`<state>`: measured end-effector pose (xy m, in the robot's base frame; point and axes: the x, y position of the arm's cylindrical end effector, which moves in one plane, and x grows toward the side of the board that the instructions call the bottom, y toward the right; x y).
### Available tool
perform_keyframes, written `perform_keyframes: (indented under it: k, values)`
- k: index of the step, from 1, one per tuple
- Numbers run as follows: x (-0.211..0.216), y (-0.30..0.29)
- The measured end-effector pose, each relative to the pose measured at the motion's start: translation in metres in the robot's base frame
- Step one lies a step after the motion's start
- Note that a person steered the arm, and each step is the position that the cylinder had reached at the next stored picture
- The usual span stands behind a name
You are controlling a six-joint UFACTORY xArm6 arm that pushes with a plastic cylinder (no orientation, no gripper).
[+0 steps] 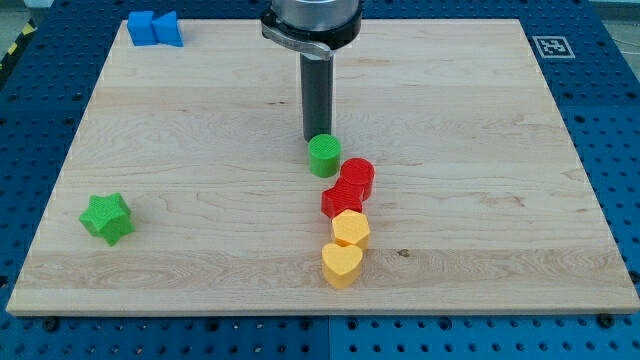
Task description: Move your arm towards the bottom side of the board
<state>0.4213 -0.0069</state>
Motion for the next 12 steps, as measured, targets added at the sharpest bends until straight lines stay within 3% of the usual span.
perform_keyframes:
  k: [2, 4, 12]
  values:
    - [0.000, -0.003]
    - [0.001, -0.075]
    - [0.123, -0.093]
